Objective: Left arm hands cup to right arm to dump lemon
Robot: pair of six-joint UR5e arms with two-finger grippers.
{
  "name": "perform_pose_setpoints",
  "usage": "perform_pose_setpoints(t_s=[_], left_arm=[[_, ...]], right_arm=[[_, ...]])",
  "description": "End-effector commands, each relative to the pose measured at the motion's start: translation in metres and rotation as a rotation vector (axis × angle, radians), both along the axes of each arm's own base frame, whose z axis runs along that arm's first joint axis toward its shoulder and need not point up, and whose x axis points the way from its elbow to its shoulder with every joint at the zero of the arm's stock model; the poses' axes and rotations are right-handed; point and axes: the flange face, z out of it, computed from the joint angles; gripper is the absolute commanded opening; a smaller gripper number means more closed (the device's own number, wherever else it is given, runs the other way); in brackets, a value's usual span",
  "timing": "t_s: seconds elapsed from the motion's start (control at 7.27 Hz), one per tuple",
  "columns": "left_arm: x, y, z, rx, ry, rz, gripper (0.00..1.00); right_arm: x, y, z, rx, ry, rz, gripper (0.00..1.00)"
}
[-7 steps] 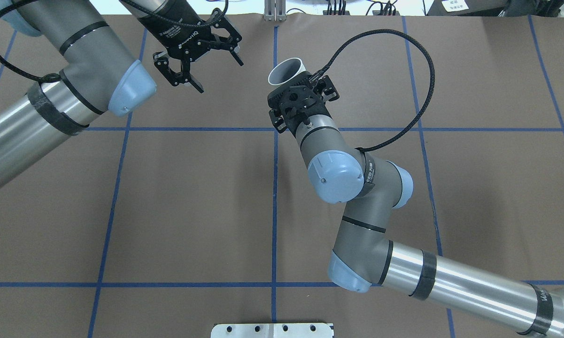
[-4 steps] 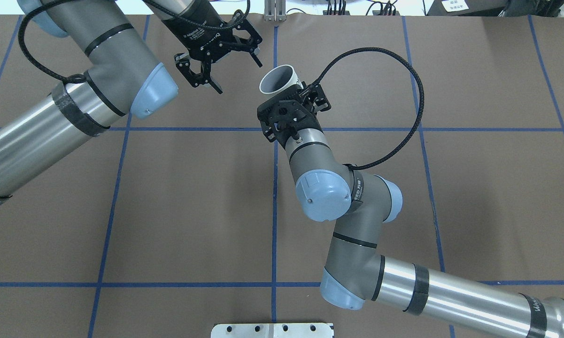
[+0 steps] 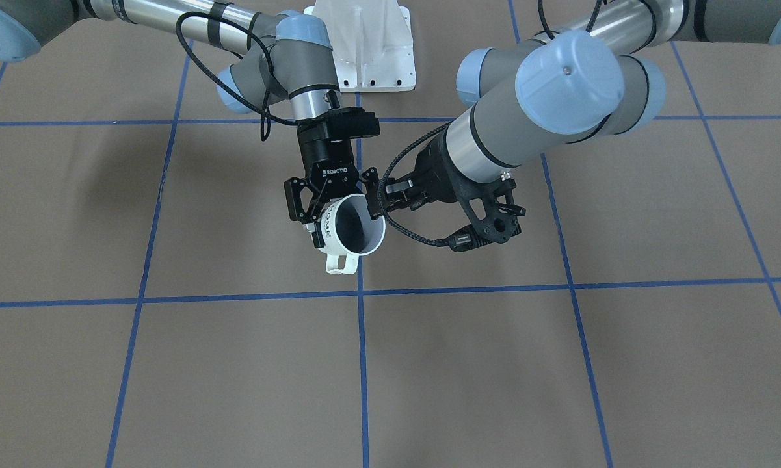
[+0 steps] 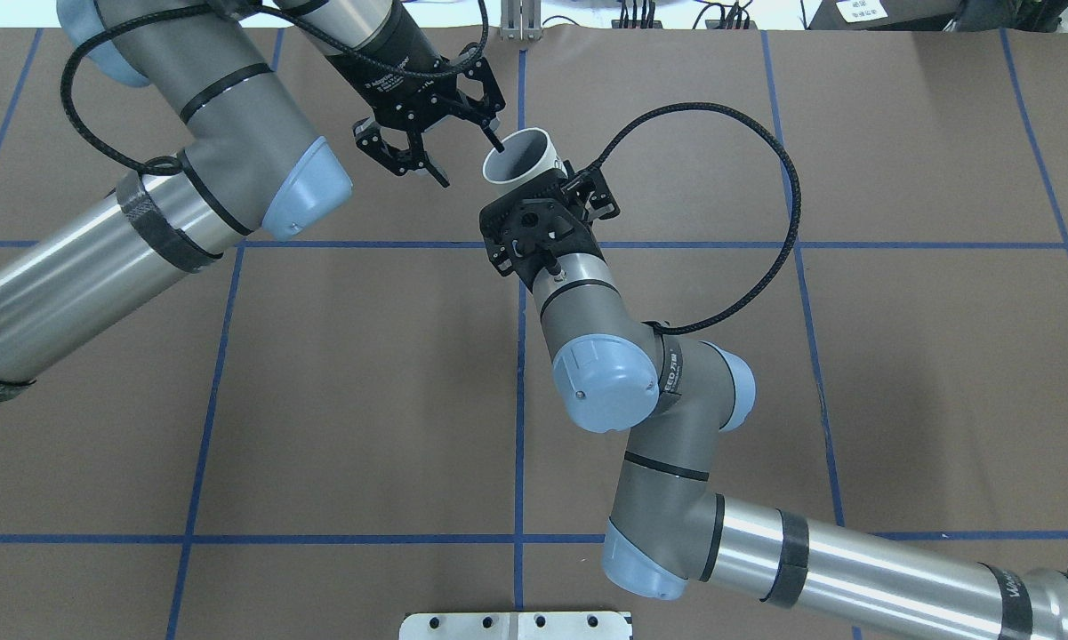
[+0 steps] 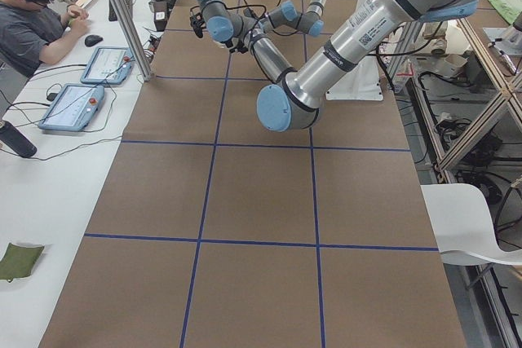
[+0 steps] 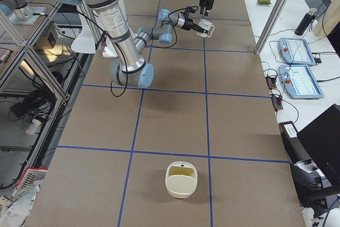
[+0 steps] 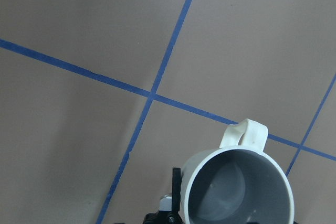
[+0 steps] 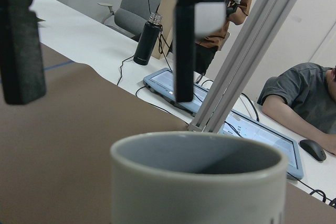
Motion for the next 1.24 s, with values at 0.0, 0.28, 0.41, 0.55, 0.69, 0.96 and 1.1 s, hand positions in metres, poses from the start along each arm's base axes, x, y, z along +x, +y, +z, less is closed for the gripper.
perform_pose_setpoints(t_s=[0.0,0.28,0.41,0.55,0.69,0.96,1.1], left_arm=[[0.005,0.002,0.002,-0.002,-0.002,0.007,0.55],[0.01,-0.002,0.008,0.009,0.007,0.009,0.52],[0.013,-0.006,0.013,0.014,0.01,0.007,0.52],[0.014,-0.007,0.015,0.014,0.01,0.007,0.51],[0.014,-0.007,0.015,0.014,0.011,0.009,0.49],[0.018,-0.005,0.015,0.015,0.012,0.015,0.45],[0.018,-0.004,0.015,0.015,0.012,0.016,0.42]], right_arm=[[0.0,0.001,0.0,0.004,-0.002,0.014,0.28],[-0.001,0.006,-0.003,0.006,-0.009,0.01,0.28],[-0.003,0.011,-0.002,0.009,-0.007,0.014,0.29],[-0.006,0.016,-0.002,0.013,-0.005,0.018,0.29],[-0.005,0.017,-0.004,0.015,-0.009,0.018,0.29],[-0.005,0.017,-0.005,0.016,-0.011,0.018,0.29],[-0.006,0.018,-0.005,0.016,-0.011,0.016,0.29]])
